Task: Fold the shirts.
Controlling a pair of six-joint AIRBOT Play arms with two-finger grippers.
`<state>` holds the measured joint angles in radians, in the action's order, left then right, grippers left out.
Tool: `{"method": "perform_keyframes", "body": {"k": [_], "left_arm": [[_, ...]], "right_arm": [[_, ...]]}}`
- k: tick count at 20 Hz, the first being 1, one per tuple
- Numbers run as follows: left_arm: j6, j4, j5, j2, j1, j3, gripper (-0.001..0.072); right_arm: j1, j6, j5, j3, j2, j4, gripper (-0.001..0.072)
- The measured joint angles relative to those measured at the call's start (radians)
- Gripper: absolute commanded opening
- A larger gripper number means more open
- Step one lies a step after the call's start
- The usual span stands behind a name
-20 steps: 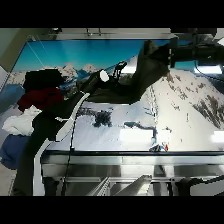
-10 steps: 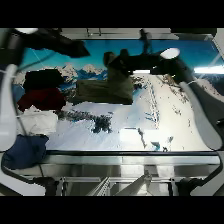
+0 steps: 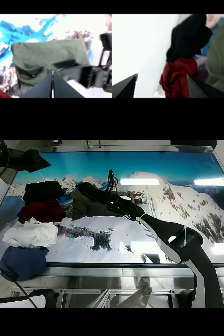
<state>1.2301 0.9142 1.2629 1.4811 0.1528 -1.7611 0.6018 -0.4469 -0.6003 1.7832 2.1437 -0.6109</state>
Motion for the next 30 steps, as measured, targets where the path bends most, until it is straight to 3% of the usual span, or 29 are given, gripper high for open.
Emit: {"method": "perform_keyframes", "body": {"k": [1,3,5,7,8,10,11,17,20,24,26,30], "left_arm": [[-0.003,0.0,-0.01,-0.005,0.001,0.013,0.0014],[-0.008,-0.001,-0.023,-0.01,-0.002,0.03,0.0014],[-0.011,0.0,-0.032,-0.013,-0.005,0.038,0.0014],[-0.015,0.0,-0.032,-0.013,-0.006,0.042,0.0015],[-0.015,0.0,-0.032,-0.014,-0.007,0.043,0.0014],[-0.018,0.0,-0.029,-0.014,-0.007,0.045,0.0014],[-0.019,0.0,-0.029,-0.014,-0.007,0.045,0.0015],[-0.026,0.0,-0.029,-0.014,-0.007,0.045,0.0014],[-0.026,0.0,-0.026,-0.014,-0.007,0.045,0.0014],[-0.026,0.0,-0.025,-0.014,-0.007,0.045,0.0014],[-0.026,0.0,-0.024,-0.014,-0.007,0.045,0.0014],[-0.026,0.0,-0.024,-0.014,-0.007,0.045,0.0015]], "right_arm": [[-0.012,0.044,-0.025,0.0,-0.002,-0.031,0.0203],[-0.06,0.08,-0.094,0.0,-0.02,-0.018,0.0015],[-0.132,0.005,-0.161,0.001,-0.048,0.104,0.0015],[-0.214,-0.154,-0.227,0.0,-0.087,0.316,0.0016],[-0.256,-0.24,-0.26,0.001,-0.107,0.426,0.0042],[-0.338,-0.408,-0.33,0.001,-0.145,0.645,0.0552],[-0.377,-0.483,-0.369,0.001,-0.159,0.743,0.0633],[-0.479,-0.822,-0.481,-0.001,-0.15,1.172,0.0652],[-0.451,-0.911,-0.488,-0.002,-0.102,1.249,0.0653],[-0.393,-0.957,-0.475,-0.002,-0.035,1.252,0.0651],[-0.365,-0.964,-0.458,0.0,-0.019,1.223,0.0617],[-0.32,-0.968,-0.425,0.01,-0.002,1.228,0.0099]]}}
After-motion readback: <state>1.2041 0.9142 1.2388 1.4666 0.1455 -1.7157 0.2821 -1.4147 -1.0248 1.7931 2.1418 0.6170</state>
